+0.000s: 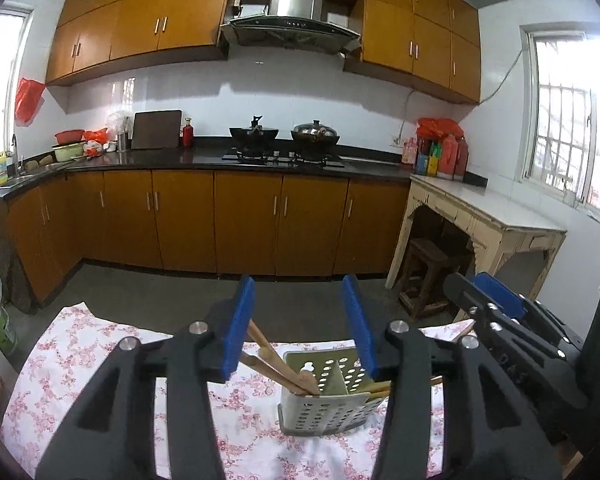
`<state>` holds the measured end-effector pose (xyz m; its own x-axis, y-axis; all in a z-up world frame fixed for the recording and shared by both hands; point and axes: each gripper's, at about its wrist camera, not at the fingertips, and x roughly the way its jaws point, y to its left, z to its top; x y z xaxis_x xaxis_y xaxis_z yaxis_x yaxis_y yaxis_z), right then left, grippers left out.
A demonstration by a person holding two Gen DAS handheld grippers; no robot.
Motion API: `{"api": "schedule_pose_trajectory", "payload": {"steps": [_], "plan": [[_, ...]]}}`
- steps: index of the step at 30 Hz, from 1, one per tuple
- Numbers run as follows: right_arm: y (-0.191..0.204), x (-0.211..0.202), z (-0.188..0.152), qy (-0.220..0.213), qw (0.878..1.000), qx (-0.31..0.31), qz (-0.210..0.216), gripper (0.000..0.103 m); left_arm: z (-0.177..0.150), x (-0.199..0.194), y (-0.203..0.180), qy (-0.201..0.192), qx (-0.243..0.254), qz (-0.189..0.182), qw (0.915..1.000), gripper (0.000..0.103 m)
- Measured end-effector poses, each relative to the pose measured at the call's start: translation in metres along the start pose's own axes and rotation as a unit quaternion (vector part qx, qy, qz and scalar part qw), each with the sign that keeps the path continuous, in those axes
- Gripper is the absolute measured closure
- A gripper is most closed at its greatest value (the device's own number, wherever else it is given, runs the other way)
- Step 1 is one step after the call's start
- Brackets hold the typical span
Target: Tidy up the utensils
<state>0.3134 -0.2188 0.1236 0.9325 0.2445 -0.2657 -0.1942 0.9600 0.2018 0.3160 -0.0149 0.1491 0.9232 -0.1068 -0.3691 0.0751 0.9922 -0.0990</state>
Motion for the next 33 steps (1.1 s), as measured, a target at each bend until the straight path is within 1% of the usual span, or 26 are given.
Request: {"api": "schedule_pose_trajectory", "payload": {"steps": [4, 6, 7, 10, 11, 12, 14, 15, 16, 18, 20, 22, 24, 25, 27, 31, 33], "plan": [[-0.002, -0.015, 0.006, -0.010, 1.000, 0.001, 0.003, 0.055, 0.004, -0.018, 0.010, -0.011, -0.011, 0.003, 0.9999, 0.050], [-0.002, -0.030, 0.009, -0.018, 1.000, -0.003, 0.003, 0.054, 0.003, -0.031, 0.017, -0.014, -0.016, 0.004, 0.9998, 0.047], [-0.002, -0.035, 0.009, -0.021, 1.000, -0.005, 0.003, 0.049, 0.002, -0.036, 0.019, -0.016, -0.017, 0.004, 0.9997, 0.046], [-0.001, -0.060, 0.010, -0.034, 0.999, -0.011, 0.010, 0.037, -0.006, -0.060, 0.027, -0.023, -0.014, 0.006, 0.9996, 0.038], [0.000, -0.068, 0.009, -0.037, 0.999, -0.014, 0.014, 0.030, -0.010, -0.068, 0.028, -0.023, -0.011, 0.008, 0.9996, 0.034], [0.001, -0.080, 0.006, -0.042, 0.999, -0.017, 0.018, 0.026, -0.015, -0.076, 0.029, -0.024, -0.008, 0.008, 0.9997, 0.031], [0.002, -0.097, -0.001, -0.049, 0.998, -0.018, 0.022, 0.008, -0.028, -0.094, 0.032, -0.023, 0.000, 0.008, 0.9997, 0.020], [0.002, -0.109, -0.006, -0.053, 0.998, -0.018, 0.025, 0.004, -0.033, -0.101, 0.032, -0.023, 0.003, 0.007, 0.9997, 0.016], [0.002, -0.118, -0.011, -0.055, 0.998, -0.017, 0.028, 0.002, -0.041, -0.109, 0.032, -0.023, 0.007, 0.008, 0.9997, 0.010], [0.001, -0.133, -0.021, -0.052, 0.998, -0.015, 0.029, 0.002, -0.058, -0.128, 0.030, -0.027, 0.021, 0.008, 0.9994, 0.004], [0.002, -0.146, -0.033, -0.042, 0.999, -0.015, 0.029, 0.002, -0.076, -0.146, 0.025, -0.032, 0.039, 0.014, 0.9986, 0.004], [0.006, -0.157, -0.048, -0.032, 0.999, -0.026, 0.014, 0.002, -0.098, -0.165, 0.020, -0.034, 0.057, 0.018, 0.9976, 0.004], [0.012, -0.167, -0.063, -0.027, 0.999, -0.041, 0.000, 0.002, -0.116, -0.179, 0.017, -0.032, 0.064, 0.022, 0.9972, 0.004], [0.016, -0.174, -0.074, -0.025, 0.998, -0.049, -0.009, 0.002, -0.127, -0.186, 0.016, -0.028, 0.064, 0.022, 0.9973, 0.004], [0.021, -0.185, -0.094, -0.022, 0.998, -0.057, -0.010, 0.002, -0.144, -0.195, 0.017, -0.021, 0.060, 0.022, 0.9977, 0.004], [0.021, -0.197, -0.124, -0.003, 0.999, -0.049, -0.009, 0.002, -0.176, -0.207, 0.021, -0.003, 0.048, 0.041, 0.9980, 0.004], [0.020, -0.201, -0.140, 0.008, 0.999, -0.046, -0.009, 0.002, -0.189, -0.210, 0.025, 0.009, 0.033, 0.040, 0.9986, 0.004]]}}
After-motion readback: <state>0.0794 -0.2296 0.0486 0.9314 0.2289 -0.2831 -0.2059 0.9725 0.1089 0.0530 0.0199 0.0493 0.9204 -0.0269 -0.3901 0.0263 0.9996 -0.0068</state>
